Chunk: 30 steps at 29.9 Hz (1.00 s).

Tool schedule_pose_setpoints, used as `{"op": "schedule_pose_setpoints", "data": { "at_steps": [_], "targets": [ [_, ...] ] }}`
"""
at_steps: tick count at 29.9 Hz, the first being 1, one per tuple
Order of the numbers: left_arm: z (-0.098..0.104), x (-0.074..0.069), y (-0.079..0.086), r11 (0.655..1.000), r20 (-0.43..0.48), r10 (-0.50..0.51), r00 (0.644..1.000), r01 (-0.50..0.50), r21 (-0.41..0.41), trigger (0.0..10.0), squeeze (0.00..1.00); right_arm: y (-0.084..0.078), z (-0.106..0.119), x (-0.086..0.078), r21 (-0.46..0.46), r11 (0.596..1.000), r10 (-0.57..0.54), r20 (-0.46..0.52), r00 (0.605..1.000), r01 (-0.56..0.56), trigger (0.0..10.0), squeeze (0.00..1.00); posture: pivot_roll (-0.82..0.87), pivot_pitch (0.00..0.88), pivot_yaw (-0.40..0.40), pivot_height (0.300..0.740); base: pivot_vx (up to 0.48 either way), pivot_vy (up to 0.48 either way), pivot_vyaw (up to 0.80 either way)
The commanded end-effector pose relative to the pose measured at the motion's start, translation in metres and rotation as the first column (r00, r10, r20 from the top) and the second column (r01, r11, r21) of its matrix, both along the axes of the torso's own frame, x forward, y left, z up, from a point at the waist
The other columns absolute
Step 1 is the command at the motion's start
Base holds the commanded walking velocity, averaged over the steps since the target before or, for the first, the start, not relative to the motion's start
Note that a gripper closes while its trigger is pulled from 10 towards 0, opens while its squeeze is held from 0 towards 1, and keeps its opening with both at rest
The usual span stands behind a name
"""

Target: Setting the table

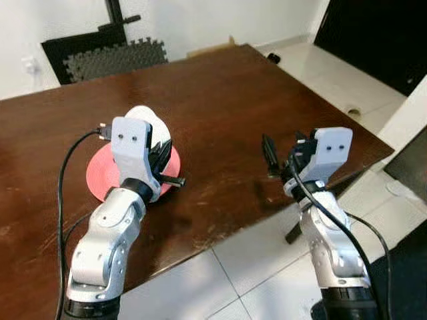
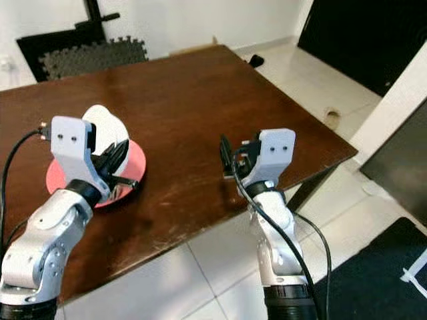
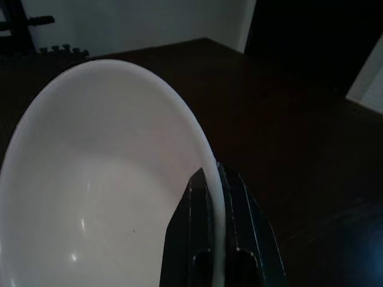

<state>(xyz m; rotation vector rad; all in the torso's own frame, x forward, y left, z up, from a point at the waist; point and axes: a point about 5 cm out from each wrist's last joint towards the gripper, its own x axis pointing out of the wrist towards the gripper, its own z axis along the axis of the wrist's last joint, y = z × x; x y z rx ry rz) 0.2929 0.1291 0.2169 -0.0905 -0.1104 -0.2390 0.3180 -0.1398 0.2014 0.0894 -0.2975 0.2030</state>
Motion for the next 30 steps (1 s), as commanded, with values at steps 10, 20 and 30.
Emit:
{"op": "schedule_pose_setpoints", "data": {
  "at_steps": [10,20,30],
  "targets": [
    [-0.005,0.000,0.006,0.999,-0.017,0.027,0.999,-0.026,0.037,10.0,0.00,0.001,-0.006,0.000,-0.005,1.000,0.000,-0.016,1.000,0.000,10.0,0.00,0.06,0.108,0.037,0.740,0.000,0.192,0.00],
    [-0.007,0.000,0.002,0.999,-0.020,0.008,1.000,-0.007,0.048,10.0,0.00,0.001,-0.006,0.000,-0.009,1.000,-0.001,-0.016,1.000,0.001,10.0,0.00,0.06,0.103,0.038,0.740,0.000,0.000,0.00],
    [-0.024,-0.005,0.014,0.994,-0.042,0.061,0.997,-0.057,0.090,10.0,0.00,0.002,-0.008,-0.001,-0.010,1.000,0.004,-0.016,1.000,-0.005,10.0,0.00,0.06,0.099,0.036,0.740,0.000,0.000,0.00]
  ]
}}
